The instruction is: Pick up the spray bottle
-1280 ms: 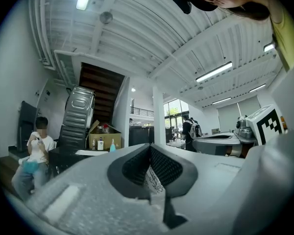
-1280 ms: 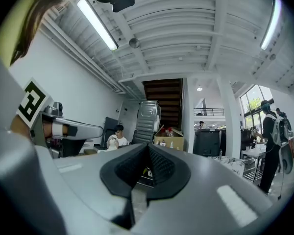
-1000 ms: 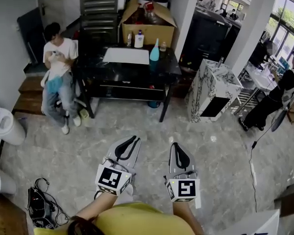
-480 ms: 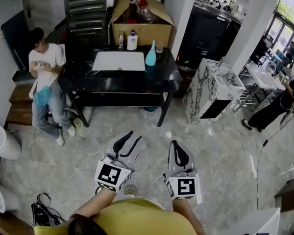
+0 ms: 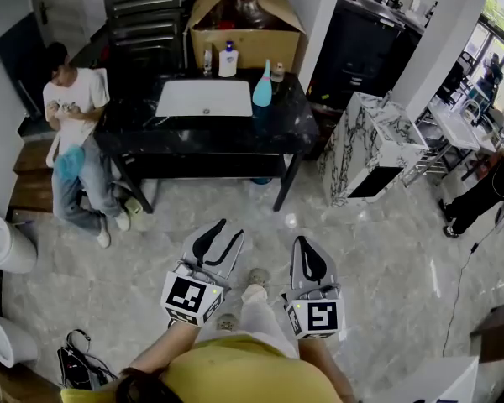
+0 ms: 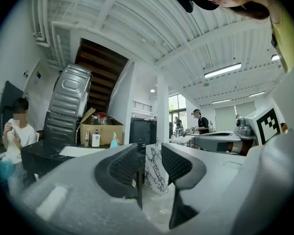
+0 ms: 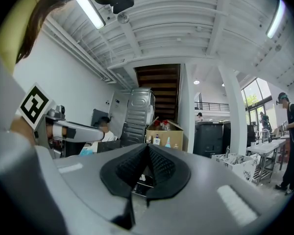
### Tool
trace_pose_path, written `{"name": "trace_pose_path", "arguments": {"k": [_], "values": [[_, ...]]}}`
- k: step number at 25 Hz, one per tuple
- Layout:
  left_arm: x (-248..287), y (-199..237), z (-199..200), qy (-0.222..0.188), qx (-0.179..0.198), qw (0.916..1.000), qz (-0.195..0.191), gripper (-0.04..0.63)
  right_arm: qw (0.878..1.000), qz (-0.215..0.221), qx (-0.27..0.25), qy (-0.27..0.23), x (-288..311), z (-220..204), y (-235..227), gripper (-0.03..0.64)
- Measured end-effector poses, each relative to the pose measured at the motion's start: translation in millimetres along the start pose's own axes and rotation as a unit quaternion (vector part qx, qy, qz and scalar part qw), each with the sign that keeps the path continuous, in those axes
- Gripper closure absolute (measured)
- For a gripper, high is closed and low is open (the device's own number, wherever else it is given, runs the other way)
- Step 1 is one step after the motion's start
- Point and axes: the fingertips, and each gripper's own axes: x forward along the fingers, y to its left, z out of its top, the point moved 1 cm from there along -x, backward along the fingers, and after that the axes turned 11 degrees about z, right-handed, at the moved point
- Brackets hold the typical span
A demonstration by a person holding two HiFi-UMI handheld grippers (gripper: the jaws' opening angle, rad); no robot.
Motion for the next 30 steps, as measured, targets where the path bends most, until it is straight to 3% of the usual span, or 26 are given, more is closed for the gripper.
{"name": "trace_pose_path", "arguments": {"k": [7,16,24,30], "values": [[56.1,5.4,-2.1,-0.003,-0.003,1.0000,-0.006,0.437,1.000,0.009,-0.004,-0.007,45.1,-8.7,-38.5,0.617],[181.6,22.7,5.9,-0.018,-0.004,0.9998,0.006,0.437,0.999,0.026,-0.016,-0.010,134.8,-19.6,-135.2,0.615],[278.8,40.6,11.5,-0.019,-0.005,0.9991,0.038,0.437,0.998,0.056,-0.014,-0.008,210.4,-29.2,-214.3,0.617],[324.4,48.7,6.6,-0.017,-0.003,0.9976,0.067,0.419,0.996,0.091,-0.021,-0.014,252.0,-38.2,-245.9,0.617]]}}
